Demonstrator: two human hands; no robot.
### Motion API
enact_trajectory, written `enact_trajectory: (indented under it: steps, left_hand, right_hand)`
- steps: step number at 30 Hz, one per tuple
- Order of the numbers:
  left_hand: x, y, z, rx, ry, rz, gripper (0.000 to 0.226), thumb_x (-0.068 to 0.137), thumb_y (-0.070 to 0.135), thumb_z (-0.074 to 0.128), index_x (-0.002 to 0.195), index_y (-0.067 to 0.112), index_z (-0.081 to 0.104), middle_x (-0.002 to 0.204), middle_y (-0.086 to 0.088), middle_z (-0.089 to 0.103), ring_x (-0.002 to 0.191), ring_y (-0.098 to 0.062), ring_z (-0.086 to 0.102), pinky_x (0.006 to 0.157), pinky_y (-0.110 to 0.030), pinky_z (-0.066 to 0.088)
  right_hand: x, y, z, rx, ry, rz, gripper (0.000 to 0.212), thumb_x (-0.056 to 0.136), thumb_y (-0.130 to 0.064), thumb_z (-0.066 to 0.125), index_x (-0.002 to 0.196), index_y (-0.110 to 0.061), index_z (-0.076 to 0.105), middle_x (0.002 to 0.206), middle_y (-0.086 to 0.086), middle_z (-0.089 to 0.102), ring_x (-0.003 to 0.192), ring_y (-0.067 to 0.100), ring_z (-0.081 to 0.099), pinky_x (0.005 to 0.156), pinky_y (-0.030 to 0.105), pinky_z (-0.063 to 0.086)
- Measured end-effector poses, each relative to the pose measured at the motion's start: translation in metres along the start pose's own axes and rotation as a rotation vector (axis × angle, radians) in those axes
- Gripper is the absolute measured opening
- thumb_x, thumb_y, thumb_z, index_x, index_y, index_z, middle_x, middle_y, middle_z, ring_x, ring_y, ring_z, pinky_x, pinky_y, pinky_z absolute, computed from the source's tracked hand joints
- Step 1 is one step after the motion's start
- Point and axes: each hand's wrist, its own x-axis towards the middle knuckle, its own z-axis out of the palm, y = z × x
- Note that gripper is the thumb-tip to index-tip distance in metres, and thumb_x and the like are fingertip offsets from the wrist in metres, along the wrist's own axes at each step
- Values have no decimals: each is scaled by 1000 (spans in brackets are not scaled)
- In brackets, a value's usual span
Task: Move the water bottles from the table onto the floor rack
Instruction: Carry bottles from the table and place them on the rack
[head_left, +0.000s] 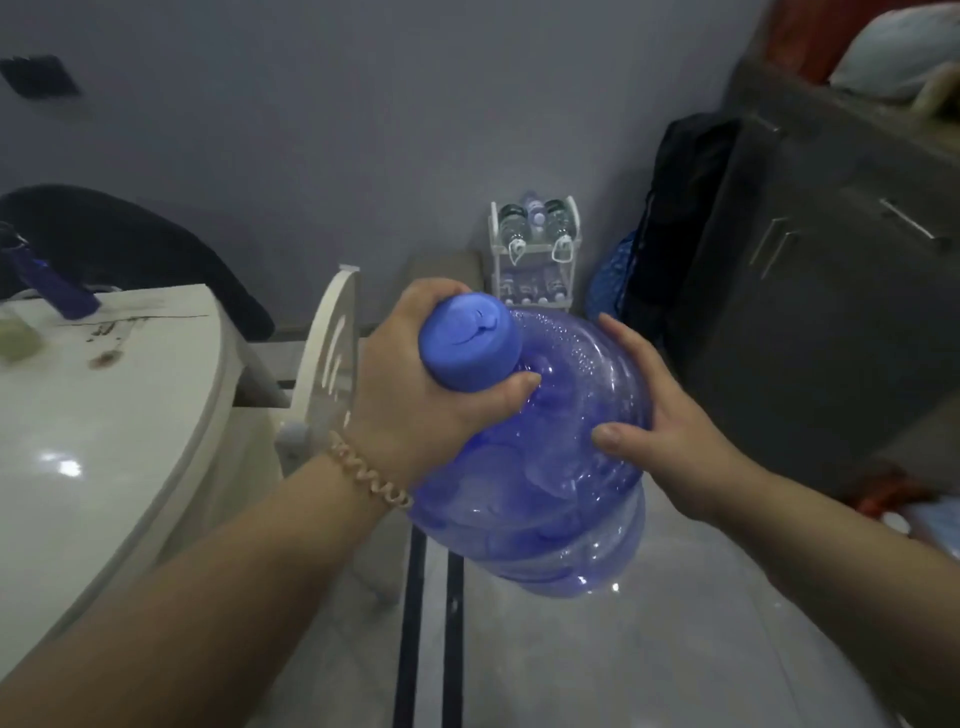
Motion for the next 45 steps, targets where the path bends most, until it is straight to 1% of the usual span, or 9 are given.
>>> enact_trajectory:
  steps: [7, 15, 20, 23, 28, 32, 36, 40, 45]
  left_hand:
    - [82, -60, 68, -93, -97, -26, 64, 51, 27, 93, 102, 21, 53, 88, 16, 60, 76, 7, 58, 70, -5, 42]
    - [200, -151, 115, -163, -193, -72, 63, 49, 38, 88, 100, 33, 52, 96, 9, 68, 89, 0, 64, 77, -7, 45]
    - [275, -202, 130, -99, -153, -57, 62, 51, 32, 88, 101, 34, 50, 100, 28, 61, 88, 6, 61, 76, -4, 41]
    - [313, -232, 138, -71, -116, -77, 61, 52, 28, 87, 101, 28, 51, 95, 17, 64, 88, 6, 60, 76, -4, 41]
    - [369, -284, 150, 19, -26, -173, 62, 51, 39, 85, 102, 21, 53, 98, 2, 66, 92, -3, 63, 81, -12, 44]
    - [418, -324, 149, 105, 27, -212, 59, 51, 42, 82, 99, 26, 52, 93, 12, 63, 82, 0, 61, 76, -8, 43]
    - [467, -369, 138, 132, 38, -243, 57, 50, 41, 83, 95, 37, 50, 92, 21, 61, 80, 5, 60, 71, -3, 40]
    - [518, -426, 122, 113, 15, -245, 57, 50, 33, 86, 95, 35, 51, 99, 23, 61, 83, 4, 61, 72, -3, 40]
    - [573, -476, 112, 90, -42, -255, 57, 48, 46, 79, 97, 40, 49, 102, 36, 58, 92, 9, 58, 79, -4, 41]
  right_hand:
    - [79, 36, -54, -33, 69, 35, 114, 46, -66, 83, 143, -36, 32, 142, -5, 48, 124, 15, 54, 105, 49, 43]
    - [214, 78, -86, 13, 115, 56, 106, 49, -49, 88, 139, -39, 34, 132, -18, 55, 120, 11, 57, 88, 22, 50]
    - [311, 98, -101, 55, 102, 60, 105, 45, -48, 90, 136, -43, 36, 136, -12, 53, 122, 13, 56, 96, 32, 50]
    - [371, 112, -110, 46, 67, 64, 104, 49, -39, 86, 139, -37, 35, 139, -7, 50, 125, 15, 54, 106, 48, 42]
    - [475, 136, -118, 72, -69, 119, 112, 43, -59, 88, 139, -36, 35, 134, -13, 53, 120, 10, 57, 98, 30, 49]
    - [552, 152, -114, 104, -142, 137, 108, 49, -38, 88, 141, -33, 32, 138, -8, 51, 122, 13, 56, 103, 41, 46]
    - [621, 164, -101, 120, -166, 152, 108, 49, -38, 87, 143, -32, 32, 140, -2, 50, 124, 19, 55, 105, 51, 42]
    - [690, 181, -78, 131, -142, 174, 105, 48, -43, 89, 138, -43, 35, 134, -6, 56, 119, 17, 59, 102, 50, 45]
    - [757, 199, -61, 153, -130, 185, 105, 51, -38, 89, 139, -46, 33, 137, -9, 53, 120, 16, 58, 102, 49, 46]
